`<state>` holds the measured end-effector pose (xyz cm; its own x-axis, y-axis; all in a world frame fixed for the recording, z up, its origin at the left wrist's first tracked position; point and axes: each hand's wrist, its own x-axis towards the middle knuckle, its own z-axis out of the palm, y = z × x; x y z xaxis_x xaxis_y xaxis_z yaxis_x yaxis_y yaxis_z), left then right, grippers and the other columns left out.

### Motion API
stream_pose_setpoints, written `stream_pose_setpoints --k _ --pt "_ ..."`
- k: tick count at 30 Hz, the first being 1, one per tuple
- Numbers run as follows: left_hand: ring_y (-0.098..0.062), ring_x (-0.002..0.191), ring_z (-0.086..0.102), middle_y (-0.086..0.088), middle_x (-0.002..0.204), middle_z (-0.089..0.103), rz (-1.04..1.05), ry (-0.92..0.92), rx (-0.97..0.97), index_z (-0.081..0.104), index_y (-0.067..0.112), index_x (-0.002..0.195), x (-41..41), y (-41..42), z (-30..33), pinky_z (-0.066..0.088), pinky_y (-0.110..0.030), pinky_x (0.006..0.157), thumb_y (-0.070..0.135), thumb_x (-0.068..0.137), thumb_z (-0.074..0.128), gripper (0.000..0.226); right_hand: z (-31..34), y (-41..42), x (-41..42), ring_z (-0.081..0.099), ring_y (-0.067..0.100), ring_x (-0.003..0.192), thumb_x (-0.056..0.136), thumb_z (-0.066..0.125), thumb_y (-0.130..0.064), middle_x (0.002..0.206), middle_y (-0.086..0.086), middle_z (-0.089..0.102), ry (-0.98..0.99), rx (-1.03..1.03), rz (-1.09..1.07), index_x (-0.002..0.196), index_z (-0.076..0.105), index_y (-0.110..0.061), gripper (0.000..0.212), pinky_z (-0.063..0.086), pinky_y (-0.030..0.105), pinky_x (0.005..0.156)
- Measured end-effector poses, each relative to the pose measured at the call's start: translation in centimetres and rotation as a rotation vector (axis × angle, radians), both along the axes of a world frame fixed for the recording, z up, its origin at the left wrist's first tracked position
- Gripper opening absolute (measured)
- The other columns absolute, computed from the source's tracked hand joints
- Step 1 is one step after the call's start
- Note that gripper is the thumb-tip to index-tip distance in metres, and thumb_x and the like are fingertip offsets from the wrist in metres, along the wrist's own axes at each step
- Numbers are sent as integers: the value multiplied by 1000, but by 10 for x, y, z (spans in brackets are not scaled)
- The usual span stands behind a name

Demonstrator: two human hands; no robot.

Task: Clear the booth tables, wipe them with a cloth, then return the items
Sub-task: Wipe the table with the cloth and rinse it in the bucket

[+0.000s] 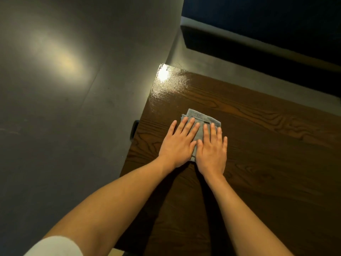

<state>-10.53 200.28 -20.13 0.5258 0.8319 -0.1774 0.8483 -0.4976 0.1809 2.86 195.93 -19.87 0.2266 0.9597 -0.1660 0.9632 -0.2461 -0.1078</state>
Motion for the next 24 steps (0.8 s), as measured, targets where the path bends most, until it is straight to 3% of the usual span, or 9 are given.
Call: stream_pose_setpoints --k 6,12,17,24 --pt "-21 156 7 -5 168 13 45 30 25 14 19 161 -66 -56 -4 11 -49 124 44 104 20 62 2 -47 -59 14 28 153 99 18 -41 166 8 18 68 -16 82 159 20 -18 64 12 50 123" --pt "-25 156 11 -7 168 13 168 85 -1 15 16 161 -106 -141 -3 11 -49 123 47 107 9 62 -1 -114 -89 9 26 154 100 28 -42 166 6 16 116 -23 274 157 6 -20 65 9 49 124" --pt "-26 156 10 -8 168 12 149 72 -28 16 18 161 -71 -179 -1 9 -49 123 49 107 10 63 0 -158 -46 5 24 155 102 28 -43 167 5 11 122 -42 300 158 5 -22 64 3 45 124" --pt "-25 156 8 -5 168 14 -53 3 -75 13 21 161 33 -193 3 10 -50 124 48 104 21 64 3 -202 47 19 26 152 98 26 -41 164 7 25 55 -37 71 158 25 -19 63 14 48 122"
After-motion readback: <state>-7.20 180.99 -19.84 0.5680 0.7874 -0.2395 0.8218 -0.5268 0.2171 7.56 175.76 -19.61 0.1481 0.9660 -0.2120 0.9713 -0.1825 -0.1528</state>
